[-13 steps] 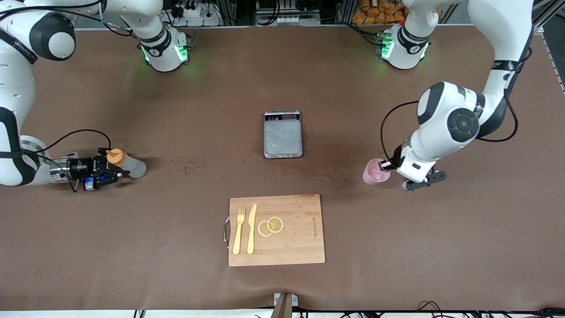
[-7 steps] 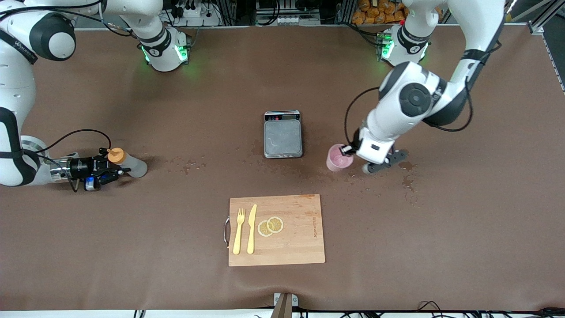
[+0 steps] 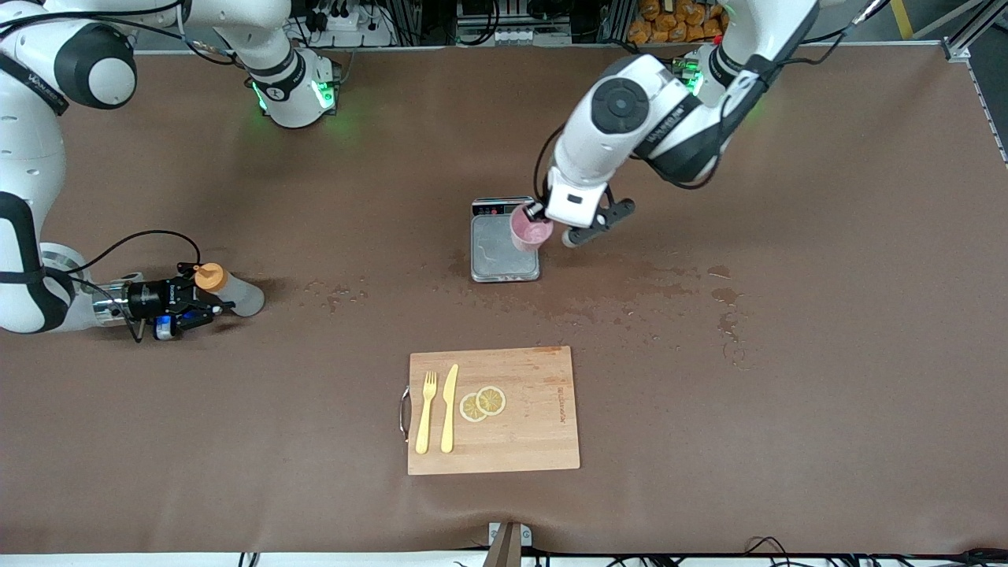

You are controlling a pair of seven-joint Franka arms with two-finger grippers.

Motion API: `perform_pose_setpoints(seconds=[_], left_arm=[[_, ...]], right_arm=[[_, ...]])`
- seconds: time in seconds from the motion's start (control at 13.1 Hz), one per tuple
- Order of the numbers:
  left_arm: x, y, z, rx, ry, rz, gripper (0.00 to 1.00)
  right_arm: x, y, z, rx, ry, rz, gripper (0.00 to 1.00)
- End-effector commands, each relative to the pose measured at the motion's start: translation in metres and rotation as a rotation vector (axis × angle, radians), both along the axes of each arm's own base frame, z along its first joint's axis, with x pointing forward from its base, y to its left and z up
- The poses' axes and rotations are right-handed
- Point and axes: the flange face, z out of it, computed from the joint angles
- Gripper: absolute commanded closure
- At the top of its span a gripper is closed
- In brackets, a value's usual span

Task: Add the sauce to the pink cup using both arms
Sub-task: 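Carry the pink cup with the left gripper onto the silver scale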

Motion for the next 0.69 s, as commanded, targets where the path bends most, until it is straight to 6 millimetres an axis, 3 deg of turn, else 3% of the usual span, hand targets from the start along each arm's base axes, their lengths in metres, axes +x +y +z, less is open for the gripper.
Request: perform_pose_setpoints(seconds=[0.0,0.15,0.3,0.61], left_arm=[[-0.018,-0.017,-0.009,0.026,0.016,0.037,1.00],[-0.025,-0.027,-0.018,0.017,0.015,0.061,1.00],[-0.028,-0.034,-0.035,0.050,-0.004,0.075,1.00],[-0.032,-0.043,-0.056,0.050,-0.007,0.091,1.00]], right_arm=[[0.001,0.004,-0.001,0.022,-0.003,0.002,0.39],[0.001,0.004,0.000,0.022,-0.005,0.003,0.61],[0.004,0.004,0.008,0.028,0.000,0.009,0.63],[0.026,0.010,0.049,-0.036,0.059,0.018,0.65]])
